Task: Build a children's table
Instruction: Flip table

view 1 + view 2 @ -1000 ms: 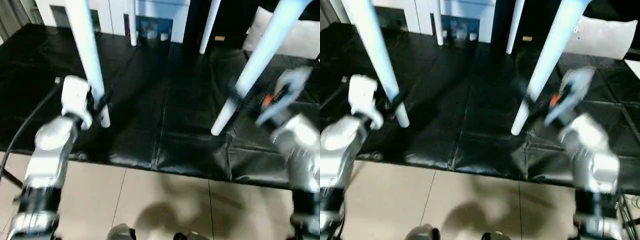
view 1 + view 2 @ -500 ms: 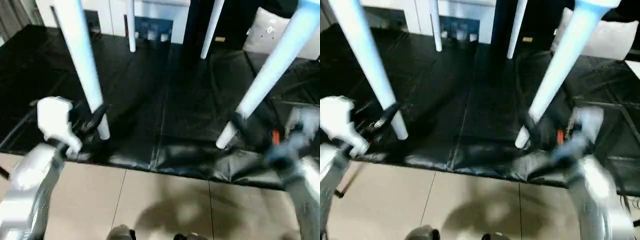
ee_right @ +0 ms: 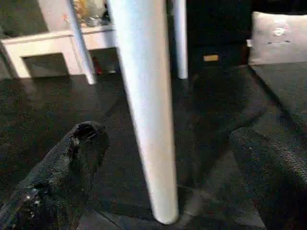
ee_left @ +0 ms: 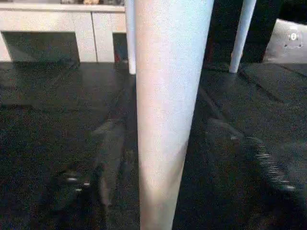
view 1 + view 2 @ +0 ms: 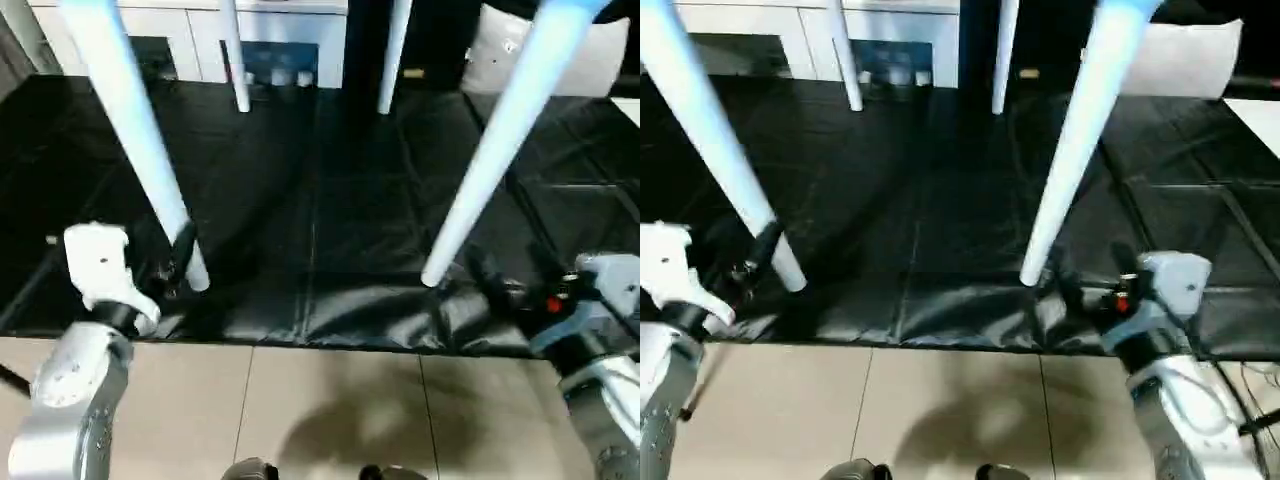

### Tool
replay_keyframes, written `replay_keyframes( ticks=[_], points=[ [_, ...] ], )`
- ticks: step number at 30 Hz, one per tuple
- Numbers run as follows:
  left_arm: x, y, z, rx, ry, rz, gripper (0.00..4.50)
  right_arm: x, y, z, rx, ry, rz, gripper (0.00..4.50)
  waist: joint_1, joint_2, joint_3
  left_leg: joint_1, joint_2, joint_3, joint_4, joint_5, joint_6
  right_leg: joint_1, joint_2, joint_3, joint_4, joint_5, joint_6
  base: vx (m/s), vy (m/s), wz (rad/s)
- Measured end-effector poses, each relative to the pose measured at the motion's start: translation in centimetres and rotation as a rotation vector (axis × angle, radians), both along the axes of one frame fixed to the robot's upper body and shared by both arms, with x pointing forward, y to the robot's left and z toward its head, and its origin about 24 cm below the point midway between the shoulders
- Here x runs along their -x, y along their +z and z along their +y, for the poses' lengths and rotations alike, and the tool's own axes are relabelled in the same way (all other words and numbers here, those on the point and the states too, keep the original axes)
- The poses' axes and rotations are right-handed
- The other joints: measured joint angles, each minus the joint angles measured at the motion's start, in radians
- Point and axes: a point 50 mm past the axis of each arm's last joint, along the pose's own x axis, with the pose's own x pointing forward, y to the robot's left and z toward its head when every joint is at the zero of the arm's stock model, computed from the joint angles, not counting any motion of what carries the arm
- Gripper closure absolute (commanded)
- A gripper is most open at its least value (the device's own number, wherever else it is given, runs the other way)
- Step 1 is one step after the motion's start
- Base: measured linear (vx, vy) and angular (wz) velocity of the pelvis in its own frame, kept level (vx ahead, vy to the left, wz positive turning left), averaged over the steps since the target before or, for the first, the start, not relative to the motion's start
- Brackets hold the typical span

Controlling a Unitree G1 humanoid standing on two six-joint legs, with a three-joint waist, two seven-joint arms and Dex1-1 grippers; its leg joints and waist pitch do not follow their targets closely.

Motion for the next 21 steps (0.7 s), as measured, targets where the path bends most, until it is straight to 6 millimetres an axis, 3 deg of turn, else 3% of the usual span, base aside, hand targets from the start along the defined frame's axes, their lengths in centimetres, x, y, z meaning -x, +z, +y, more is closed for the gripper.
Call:
replay_keyframes(
  ticks=[5,9,12,15,17,18,21],
  points=[
    [0.7,-0.2,0.2,-0.015,0.003,0.018,1.08,0.3,-1.0,1.7,-0.019,0.033,0.026,0.00,0.013,-0.007,-0.008,-0.002,0.000,0.000,-0.004,-0.003,-0.003,-0.007,0.000,0.002,0.009,0.002,-0.001,0.000,0.000,0.00],
    [1.1,-0.8,0.3,-0.017,0.004,0.037,1.08,0.6,-1.9,3.1,-0.024,0.079,0.074,0.00,0.024,-0.001,-0.016,-0.001,0.000,0.001,-0.005,-0.004,-0.005,-0.009,0.001,0.002,0.014,-0.003,-0.002,0.000,0.000,0.00],
    [1.6,-1.2,0.5,-0.020,0.009,0.056,1.08,1.3,-2.6,3.3,-0.038,0.086,0.113,0.00,0.028,0.005,-0.018,-0.001,0.000,0.001,-0.005,-0.004,-0.005,-0.009,0.001,0.003,0.014,-0.004,-0.002,0.000,0.000,0.00],
    [2.5,-0.9,0.2,-0.021,0.015,0.046,1.08,2.2,-3.4,2.8,-0.035,0.097,0.155,0.00,0.030,-0.001,-0.020,-0.001,0.000,0.001,-0.005,-0.004,-0.005,-0.008,0.001,0.003,0.014,-0.004,-0.001,0.000,0.000,0.00],
    [2.9,-0.6,-0.1,-0.027,0.012,0.041,1.08,2.2,-3.5,2.3,-0.027,0.087,0.158,0.00,0.026,-0.006,-0.025,-0.016,0.000,0.001,-0.001,0.000,0.001,-0.016,0.001,0.003,0.014,0.004,-0.006,0.000,0.000,0.00],
    [3.4,-0.6,-0.3,-0.028,0.011,0.041,1.08,2.1,-3.6,1.9,-0.020,0.083,0.158,0.00,0.024,-0.009,-0.032,-0.030,0.000,0.001,0.003,0.006,0.008,-0.029,0.002,0.002,0.014,0.012,-0.011,0.000,0.000,0.00],
    [4.1,-1.4,-0.5,-0.023,0.005,0.082,1.08,2.0,-4.5,1.3,-0.009,0.065,0.187,0.00,0.017,-0.012,-0.035,-0.058,0.003,-0.001,0.015,0.014,0.022,-0.052,0.002,-0.006,0.008,0.026,-0.005,-0.041,0.012,0.01]
  ],
)
